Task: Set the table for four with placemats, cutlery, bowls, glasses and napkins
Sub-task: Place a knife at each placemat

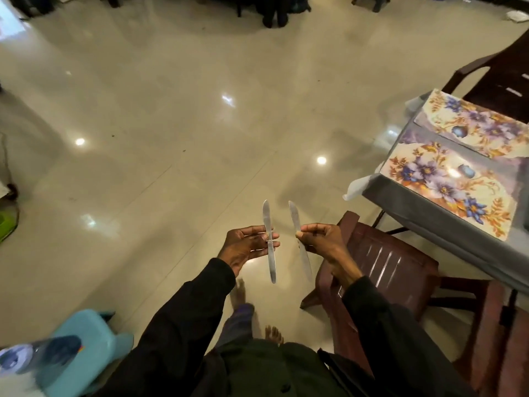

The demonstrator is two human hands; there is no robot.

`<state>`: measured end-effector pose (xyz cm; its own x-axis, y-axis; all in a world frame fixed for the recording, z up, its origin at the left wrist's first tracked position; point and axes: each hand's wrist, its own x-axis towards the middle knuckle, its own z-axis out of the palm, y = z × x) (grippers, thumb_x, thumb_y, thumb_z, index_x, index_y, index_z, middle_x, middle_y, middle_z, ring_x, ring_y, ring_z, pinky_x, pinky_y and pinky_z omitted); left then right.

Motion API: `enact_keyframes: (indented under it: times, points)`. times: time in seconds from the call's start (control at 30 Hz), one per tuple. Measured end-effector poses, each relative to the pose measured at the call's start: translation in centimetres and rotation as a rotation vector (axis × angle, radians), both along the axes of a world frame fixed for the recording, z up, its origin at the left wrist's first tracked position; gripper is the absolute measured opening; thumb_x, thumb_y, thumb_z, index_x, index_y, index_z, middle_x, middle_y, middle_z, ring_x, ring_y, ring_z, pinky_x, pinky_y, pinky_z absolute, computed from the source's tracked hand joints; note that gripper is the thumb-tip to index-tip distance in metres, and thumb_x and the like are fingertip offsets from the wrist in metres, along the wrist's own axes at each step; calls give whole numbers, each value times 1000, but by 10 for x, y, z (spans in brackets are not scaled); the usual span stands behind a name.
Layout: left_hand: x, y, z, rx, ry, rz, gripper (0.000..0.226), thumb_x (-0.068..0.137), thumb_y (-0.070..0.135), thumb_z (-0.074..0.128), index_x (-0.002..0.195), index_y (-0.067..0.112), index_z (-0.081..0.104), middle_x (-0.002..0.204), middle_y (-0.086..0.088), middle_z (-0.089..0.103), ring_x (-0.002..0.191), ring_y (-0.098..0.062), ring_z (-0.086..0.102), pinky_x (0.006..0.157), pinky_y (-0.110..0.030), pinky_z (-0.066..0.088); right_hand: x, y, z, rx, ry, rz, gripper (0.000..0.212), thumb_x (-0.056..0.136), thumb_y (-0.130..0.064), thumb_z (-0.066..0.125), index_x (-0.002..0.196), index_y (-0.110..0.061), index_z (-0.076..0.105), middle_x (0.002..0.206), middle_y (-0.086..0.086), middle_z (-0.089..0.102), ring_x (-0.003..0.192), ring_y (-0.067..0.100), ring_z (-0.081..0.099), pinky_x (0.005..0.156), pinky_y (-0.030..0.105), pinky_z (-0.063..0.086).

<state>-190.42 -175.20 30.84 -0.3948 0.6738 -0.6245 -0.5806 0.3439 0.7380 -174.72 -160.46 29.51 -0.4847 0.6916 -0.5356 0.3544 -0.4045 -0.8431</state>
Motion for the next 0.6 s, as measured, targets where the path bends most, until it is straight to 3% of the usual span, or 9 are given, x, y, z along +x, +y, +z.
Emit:
enact_keyframes:
  times: [0.37,0.5,0.6]
  points:
    - [-114,178,-9,-14,-11,-355,27,92,-4,66,119,-3,66,108,-20,75,99,-37,74,87,-39,61,-63,109,-7,-25,-41,-382,12,81,-3,81,90,-8,74,83,8,77,77,20,74,67,28,61]
    - [-137,231,-5,6,11,-474,27,92,-4,67,119,-3,66,109,-20,75,100,-38,73,94,-45,58,-74,141,-7,-43,-62,-516,20,78,-1,84,95,-6,75,90,14,78,89,32,76,81,45,63]
    - [-144,265,-3,4,7,-538,27,91,-7,66,118,-4,67,110,-20,75,101,-38,73,95,-45,58,-79,161,-5,-61,-70,-589,23,76,-2,85,97,-6,76,89,12,78,87,33,76,81,54,62]
